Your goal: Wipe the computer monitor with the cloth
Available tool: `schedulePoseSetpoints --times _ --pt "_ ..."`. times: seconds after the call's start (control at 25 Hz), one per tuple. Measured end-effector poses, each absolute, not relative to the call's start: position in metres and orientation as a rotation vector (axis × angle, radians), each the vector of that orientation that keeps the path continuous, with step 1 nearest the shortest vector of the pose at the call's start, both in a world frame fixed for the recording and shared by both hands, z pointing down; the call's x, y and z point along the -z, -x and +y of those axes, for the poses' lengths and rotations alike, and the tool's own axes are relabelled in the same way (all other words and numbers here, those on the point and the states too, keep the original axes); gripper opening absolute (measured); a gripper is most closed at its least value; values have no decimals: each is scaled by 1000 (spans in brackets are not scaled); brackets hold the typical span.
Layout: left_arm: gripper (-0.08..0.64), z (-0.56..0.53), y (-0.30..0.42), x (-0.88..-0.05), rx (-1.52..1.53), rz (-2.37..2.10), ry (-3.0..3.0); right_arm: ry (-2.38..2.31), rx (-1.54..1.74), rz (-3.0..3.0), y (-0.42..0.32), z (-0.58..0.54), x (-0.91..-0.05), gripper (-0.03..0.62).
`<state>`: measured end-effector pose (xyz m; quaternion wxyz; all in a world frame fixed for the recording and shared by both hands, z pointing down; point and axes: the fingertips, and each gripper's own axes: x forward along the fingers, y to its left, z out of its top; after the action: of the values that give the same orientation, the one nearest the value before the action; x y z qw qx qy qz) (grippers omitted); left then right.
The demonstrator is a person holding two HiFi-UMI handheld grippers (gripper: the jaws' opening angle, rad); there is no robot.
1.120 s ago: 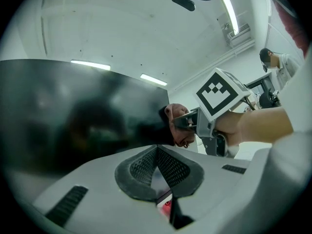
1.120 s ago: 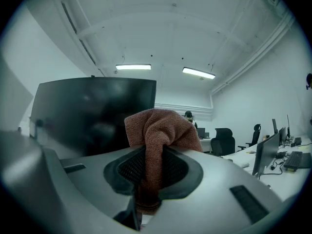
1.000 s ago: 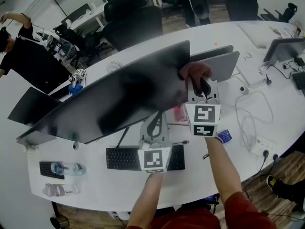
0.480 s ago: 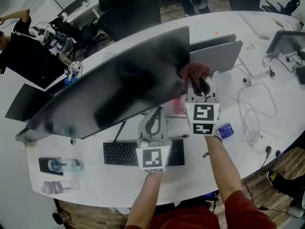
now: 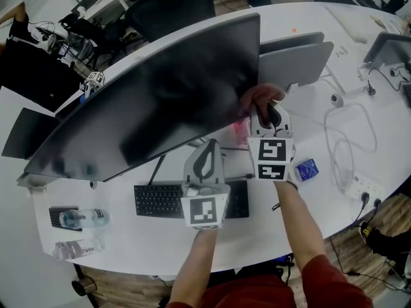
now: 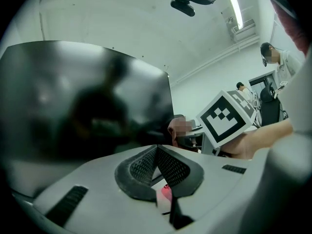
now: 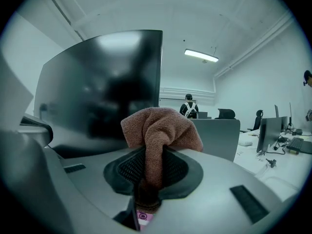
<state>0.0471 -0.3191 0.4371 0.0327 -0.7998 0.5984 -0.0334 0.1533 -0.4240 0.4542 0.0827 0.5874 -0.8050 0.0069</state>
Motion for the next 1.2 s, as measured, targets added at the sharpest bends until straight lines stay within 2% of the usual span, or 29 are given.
schedulePoseSetpoints --times 0.72,1.2 --pt "28 -323 -35 -474 150 1898 2476 -1691 -221 -2353 -146 -426 -537 84" --pt "28 -324 -32 -478 133 1934 2481 -1696 -238 -2333 -145 -425 -553 83"
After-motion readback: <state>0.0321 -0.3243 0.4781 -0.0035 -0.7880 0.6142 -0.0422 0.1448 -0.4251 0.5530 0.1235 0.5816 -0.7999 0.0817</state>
